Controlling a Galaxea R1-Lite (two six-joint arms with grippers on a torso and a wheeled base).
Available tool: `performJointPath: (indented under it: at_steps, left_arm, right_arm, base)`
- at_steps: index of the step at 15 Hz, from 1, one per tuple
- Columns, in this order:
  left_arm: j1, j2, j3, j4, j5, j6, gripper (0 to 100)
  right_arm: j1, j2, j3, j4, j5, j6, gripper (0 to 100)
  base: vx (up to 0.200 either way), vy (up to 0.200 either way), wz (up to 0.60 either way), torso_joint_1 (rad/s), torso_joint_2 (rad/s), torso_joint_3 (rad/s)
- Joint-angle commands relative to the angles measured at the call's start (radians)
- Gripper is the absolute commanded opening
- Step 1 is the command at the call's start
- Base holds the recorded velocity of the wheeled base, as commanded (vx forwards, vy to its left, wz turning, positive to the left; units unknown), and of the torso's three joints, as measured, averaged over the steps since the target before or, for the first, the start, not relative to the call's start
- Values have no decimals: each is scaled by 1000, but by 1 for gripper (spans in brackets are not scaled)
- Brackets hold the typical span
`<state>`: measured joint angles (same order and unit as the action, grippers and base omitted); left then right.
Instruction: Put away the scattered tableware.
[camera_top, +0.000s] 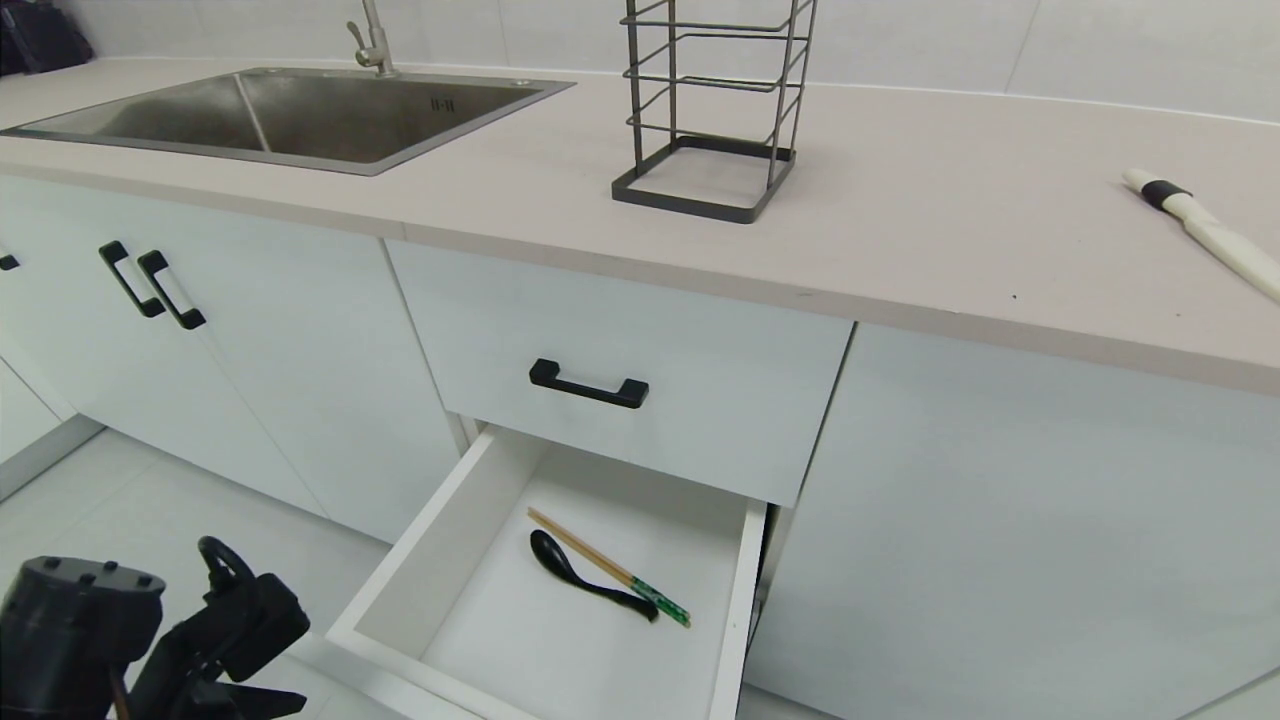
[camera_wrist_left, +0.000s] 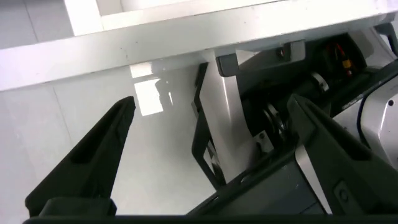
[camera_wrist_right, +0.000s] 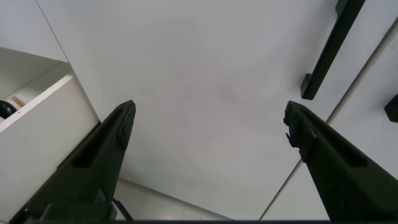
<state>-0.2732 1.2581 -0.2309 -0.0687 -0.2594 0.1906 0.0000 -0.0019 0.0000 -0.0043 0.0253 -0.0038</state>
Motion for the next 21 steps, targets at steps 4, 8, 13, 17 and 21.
performJointPath:
  at_steps: [4,8,13,17,21]
  left_arm:
    - [-14,116,-2,-100,0,0,100]
    - [-12,124,-10,-144,0,-5,100]
    - [-12,149,-44,-178,-6,-2,100]
    - [-12,227,-33,-321,-8,0,100]
    - [-11,328,-35,-487,-9,0,100]
  right_arm:
    - [0,2,0,0,1,-1,100]
    - [0,2,0,0,1,-1,100]
    - [0,2,0,0,1,-1,100]
    - [0,2,0,0,1,-1,100]
    - [0,2,0,0,1,-1,100]
  base:
    - [0,0,0,0,0,0]
    - [0,0,0,0,0,0]
    - [0,0,0,0,0,0]
    - [0,0,0,0,0,0]
    - [0,0,0,0,0,0]
